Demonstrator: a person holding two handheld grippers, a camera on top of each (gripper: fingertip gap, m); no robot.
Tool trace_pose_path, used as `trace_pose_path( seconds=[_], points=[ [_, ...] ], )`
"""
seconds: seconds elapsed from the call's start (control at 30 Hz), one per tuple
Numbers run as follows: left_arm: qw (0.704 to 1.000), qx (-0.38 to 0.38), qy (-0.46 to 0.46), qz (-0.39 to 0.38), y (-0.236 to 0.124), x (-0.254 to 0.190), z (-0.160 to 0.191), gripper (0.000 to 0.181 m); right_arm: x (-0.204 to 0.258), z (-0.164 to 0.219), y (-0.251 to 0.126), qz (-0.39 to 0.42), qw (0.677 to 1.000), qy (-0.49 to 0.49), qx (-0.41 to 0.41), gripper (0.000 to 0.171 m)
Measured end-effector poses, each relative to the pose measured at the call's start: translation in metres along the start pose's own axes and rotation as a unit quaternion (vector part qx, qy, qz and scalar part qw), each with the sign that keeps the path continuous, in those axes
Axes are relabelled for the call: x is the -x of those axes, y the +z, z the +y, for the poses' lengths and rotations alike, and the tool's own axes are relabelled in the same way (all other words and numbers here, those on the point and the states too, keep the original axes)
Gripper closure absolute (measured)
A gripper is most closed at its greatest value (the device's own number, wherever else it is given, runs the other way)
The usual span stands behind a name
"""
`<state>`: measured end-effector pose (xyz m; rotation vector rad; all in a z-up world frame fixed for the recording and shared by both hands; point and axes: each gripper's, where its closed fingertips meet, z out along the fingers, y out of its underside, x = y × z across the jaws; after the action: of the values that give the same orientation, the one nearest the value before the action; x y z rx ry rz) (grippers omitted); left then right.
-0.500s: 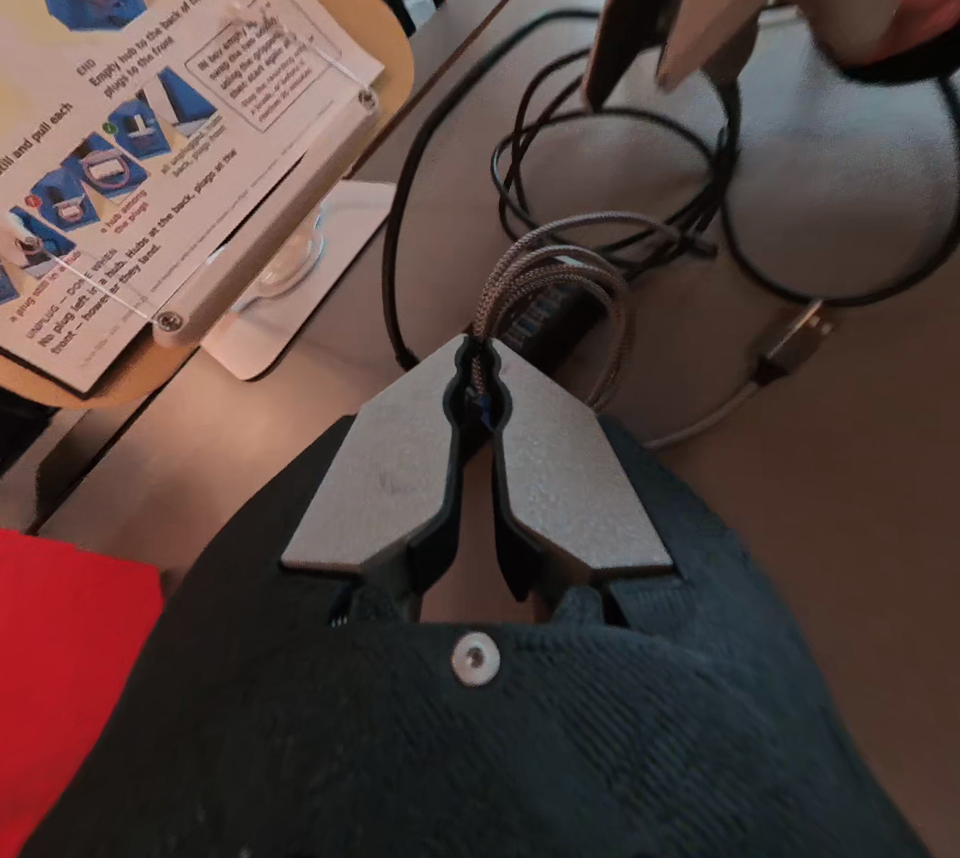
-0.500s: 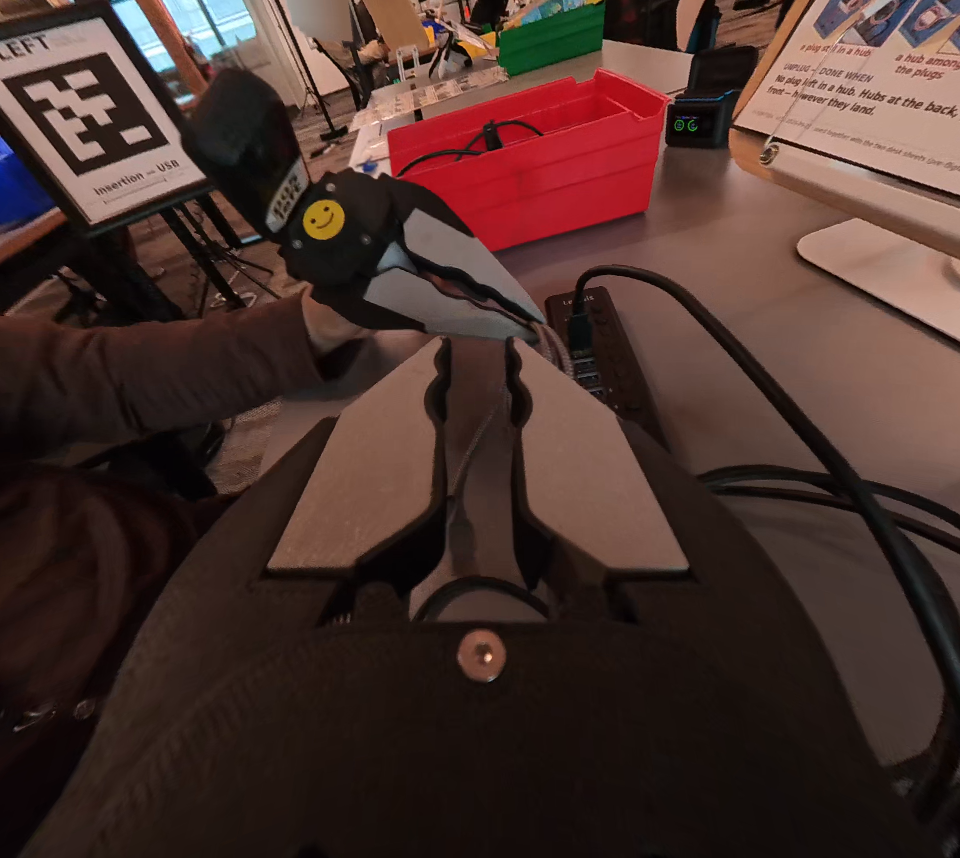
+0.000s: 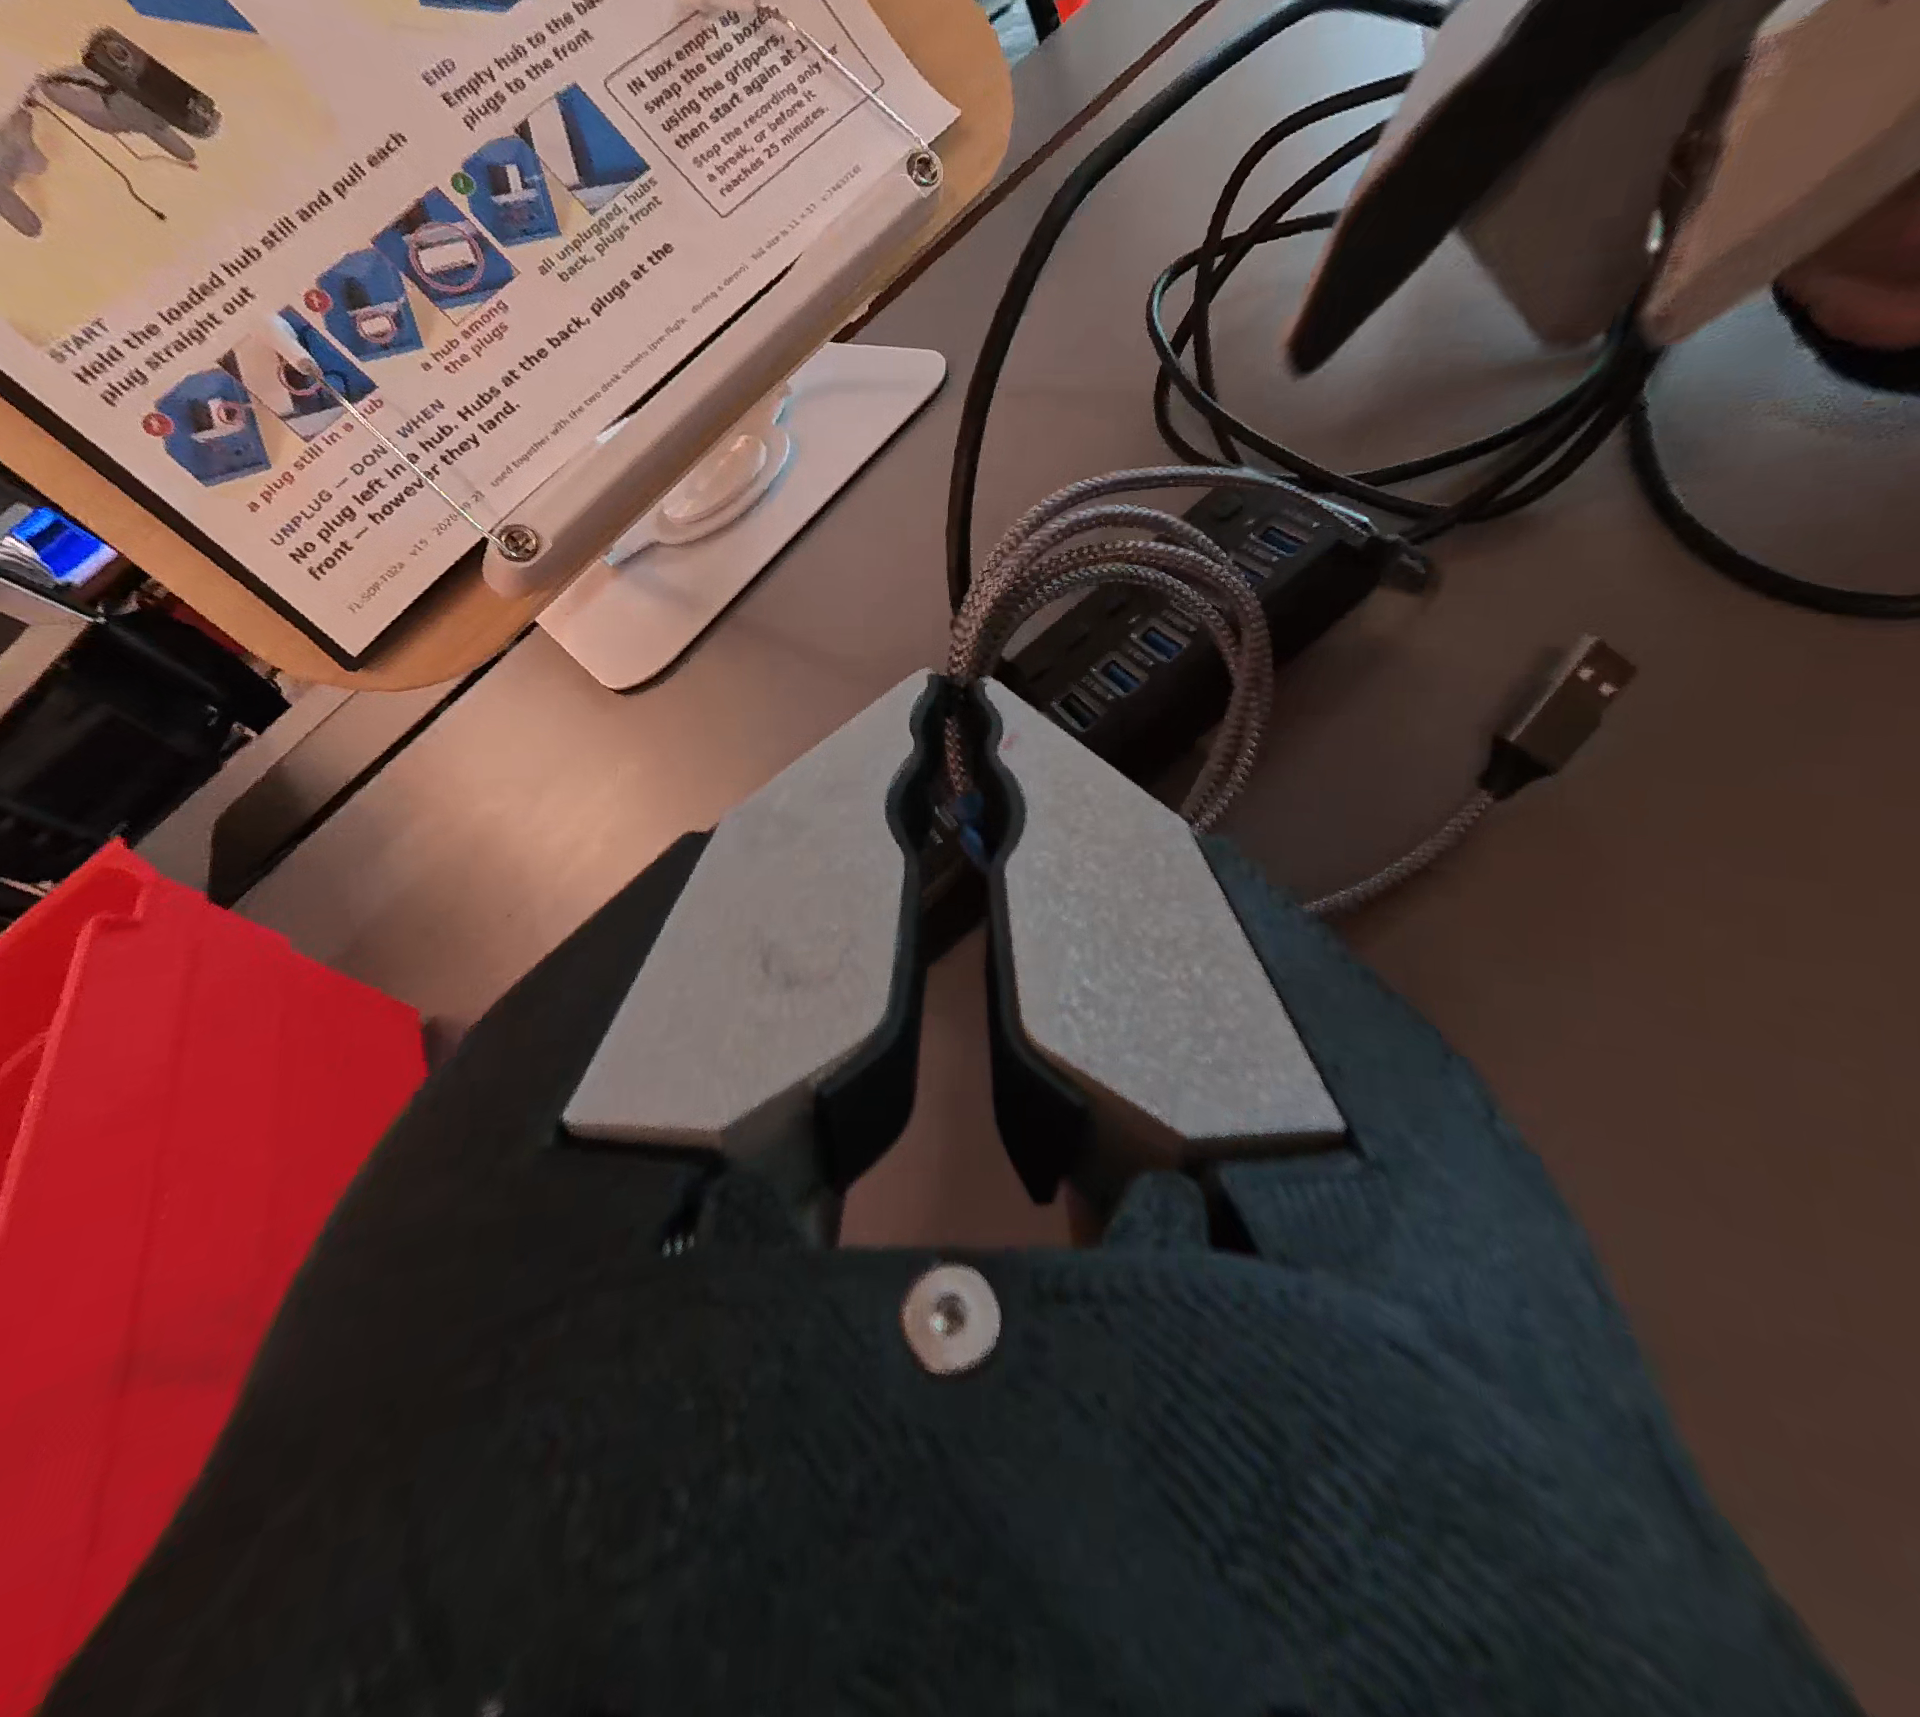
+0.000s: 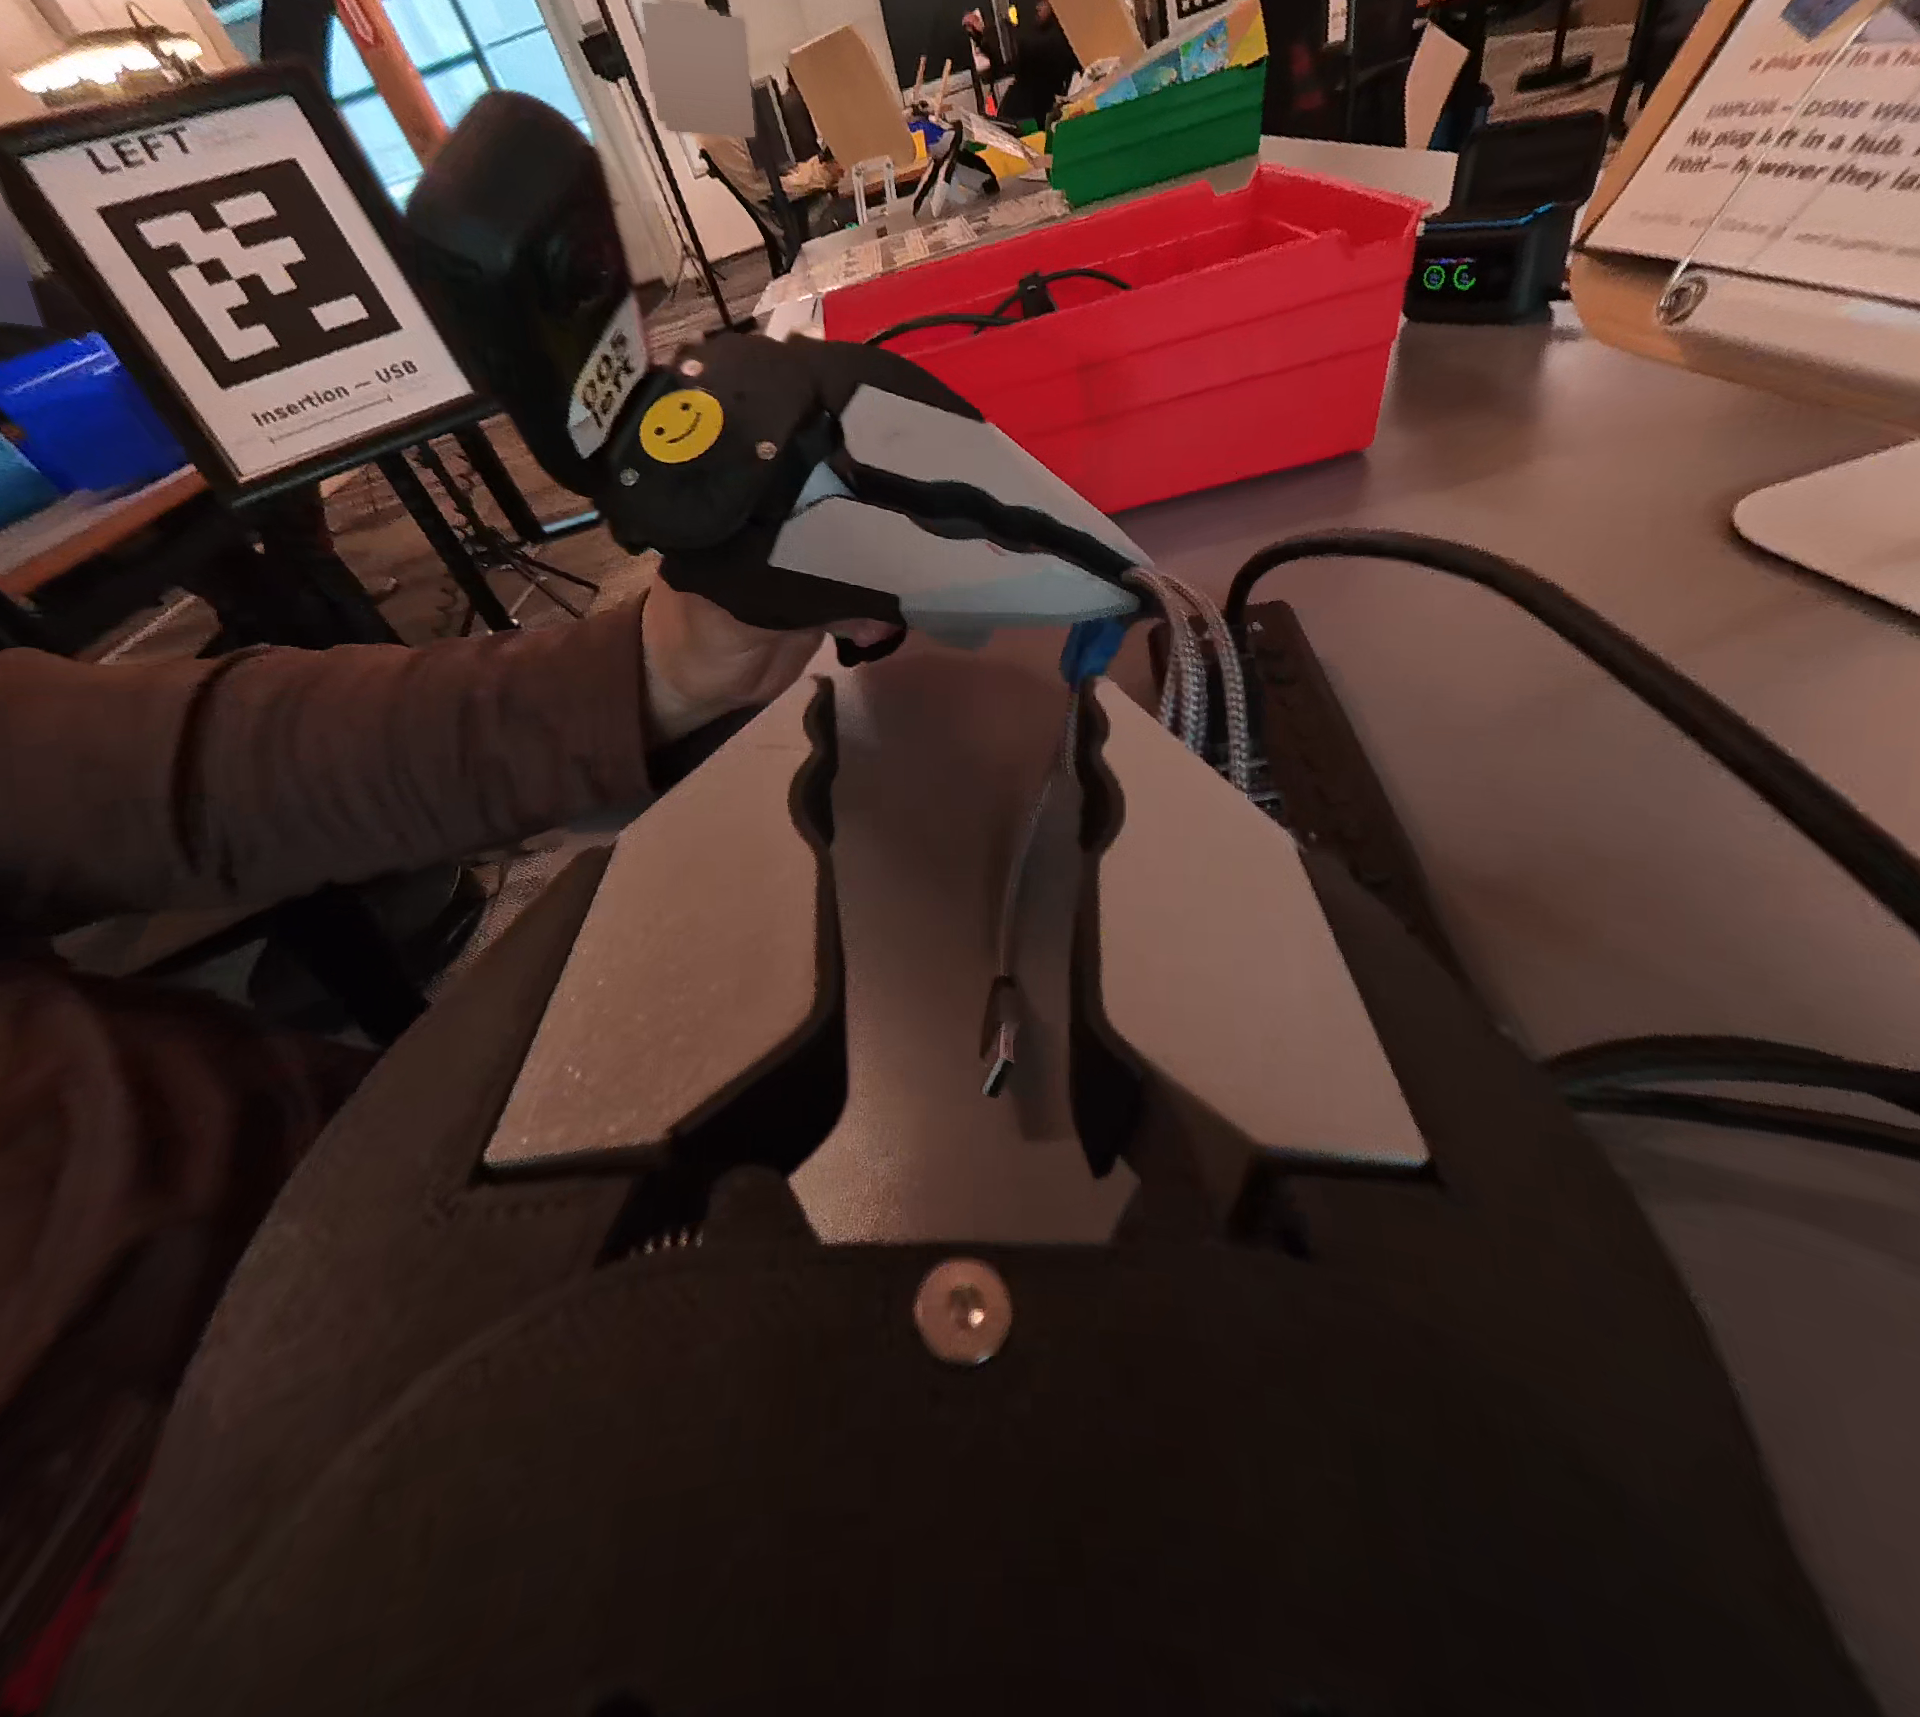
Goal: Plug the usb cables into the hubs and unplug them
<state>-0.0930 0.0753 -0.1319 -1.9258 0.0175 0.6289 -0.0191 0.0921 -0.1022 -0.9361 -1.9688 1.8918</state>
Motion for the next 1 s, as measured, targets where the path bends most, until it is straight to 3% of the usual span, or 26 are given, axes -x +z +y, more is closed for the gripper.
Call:
trace_pose_path(
  seconds=[0.13,0.37,0.57,1.0],
  points=[
    [1.0,-0.008,0.007,-0.006,-0.002,0.001,-0.003,0.18,-0.007,0.007,0.003,0.021,1.0,-0.005,0.019,0.125],
    [1.0,-0.014,0.003,-0.001,-0.002,0.001,-0.004,0.18,-0.021,-0.003,-0.006,0.064,0.998,0.002,-0.01,0.135],
    [1.0,-0.013,0.012,0.004,0.0,-0.003,-0.006,0.18,-0.022,-0.006,-0.008,0.057,0.998,0.024,-0.027,0.128],
    [1.0,-0.015,0.019,-0.004,-0.001,-0.001,-0.008,0.18,-0.034,0.012,-0.001,0.097,0.995,0.021,0.025,0.139]
  ],
)
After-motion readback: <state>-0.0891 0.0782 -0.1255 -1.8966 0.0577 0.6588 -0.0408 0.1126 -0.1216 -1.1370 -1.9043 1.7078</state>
